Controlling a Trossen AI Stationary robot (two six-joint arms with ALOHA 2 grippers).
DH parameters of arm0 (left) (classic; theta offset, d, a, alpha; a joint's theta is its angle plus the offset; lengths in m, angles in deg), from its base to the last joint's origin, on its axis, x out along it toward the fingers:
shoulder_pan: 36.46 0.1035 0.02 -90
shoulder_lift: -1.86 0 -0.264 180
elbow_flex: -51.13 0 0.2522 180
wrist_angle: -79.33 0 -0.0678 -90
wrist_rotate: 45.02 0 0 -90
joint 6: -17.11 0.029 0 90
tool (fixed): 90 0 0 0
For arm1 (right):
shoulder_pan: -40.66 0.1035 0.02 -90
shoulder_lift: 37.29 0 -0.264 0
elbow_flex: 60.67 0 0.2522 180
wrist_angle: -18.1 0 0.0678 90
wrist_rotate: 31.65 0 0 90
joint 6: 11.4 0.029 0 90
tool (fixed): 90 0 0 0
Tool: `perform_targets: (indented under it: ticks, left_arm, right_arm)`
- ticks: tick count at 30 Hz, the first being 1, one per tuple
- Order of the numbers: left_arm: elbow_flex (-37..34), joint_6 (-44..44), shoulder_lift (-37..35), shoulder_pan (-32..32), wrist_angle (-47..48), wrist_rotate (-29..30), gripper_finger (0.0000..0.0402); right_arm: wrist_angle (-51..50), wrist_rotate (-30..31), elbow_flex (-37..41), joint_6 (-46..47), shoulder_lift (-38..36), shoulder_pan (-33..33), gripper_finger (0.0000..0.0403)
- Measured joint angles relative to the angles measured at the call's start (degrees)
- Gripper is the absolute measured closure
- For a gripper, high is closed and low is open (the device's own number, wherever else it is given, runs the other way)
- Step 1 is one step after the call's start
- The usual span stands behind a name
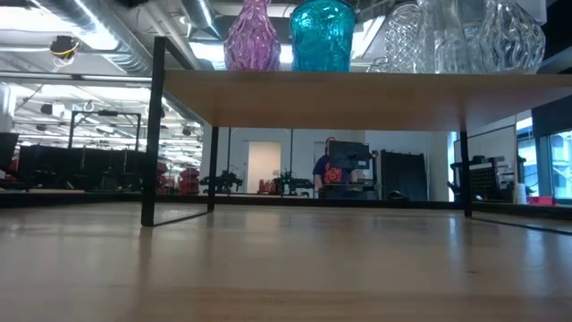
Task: Sort vases onto shelf
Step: Adjust the transparent vase on the shelf
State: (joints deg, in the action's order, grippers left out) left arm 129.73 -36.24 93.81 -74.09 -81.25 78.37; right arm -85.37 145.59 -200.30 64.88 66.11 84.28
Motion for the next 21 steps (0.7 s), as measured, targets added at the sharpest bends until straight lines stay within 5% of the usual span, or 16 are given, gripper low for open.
perform_targets:
  ticks: [9,21]
  left_arm:
    - [0.04,14.11,-9.0,3.49,-8.13,5.86,0.0221]
    - [0.04,16.18,-9.26,5.05,-10.42,6.33,0.0221]
  right_arm:
    - [1.35,-1.33,24.27,11.0,-17.29,6.79,0.0093]
    - [-0.26,-33.97,30.43,-2.95,-20.0,2.44,0.015]
